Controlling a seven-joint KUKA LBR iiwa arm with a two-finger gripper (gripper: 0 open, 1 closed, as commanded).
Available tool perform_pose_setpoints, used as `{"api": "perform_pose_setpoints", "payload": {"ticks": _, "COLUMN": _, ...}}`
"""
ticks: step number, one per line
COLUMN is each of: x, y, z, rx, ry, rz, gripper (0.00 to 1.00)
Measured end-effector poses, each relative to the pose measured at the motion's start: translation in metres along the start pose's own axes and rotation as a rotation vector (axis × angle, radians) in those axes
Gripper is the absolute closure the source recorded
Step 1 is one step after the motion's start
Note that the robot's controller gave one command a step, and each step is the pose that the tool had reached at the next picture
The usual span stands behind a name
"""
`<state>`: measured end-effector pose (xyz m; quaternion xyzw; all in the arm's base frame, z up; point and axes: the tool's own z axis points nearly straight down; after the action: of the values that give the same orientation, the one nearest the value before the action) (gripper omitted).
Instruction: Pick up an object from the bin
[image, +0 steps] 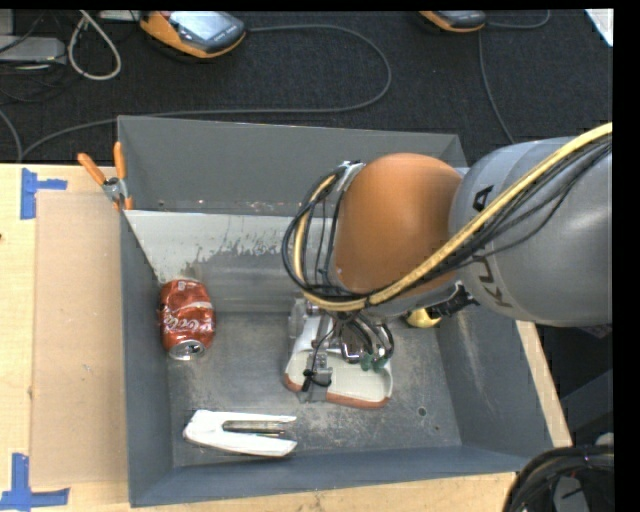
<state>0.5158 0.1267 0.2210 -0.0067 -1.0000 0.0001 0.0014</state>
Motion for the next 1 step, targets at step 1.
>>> {"api": "perform_pose_setpoints", "payload": {"ticks": 1, "x": 0.0, "y": 0.0, "z": 0.0, "rx": 0.0, "ry": 0.0, "rz": 0.0, "gripper": 0.0}}
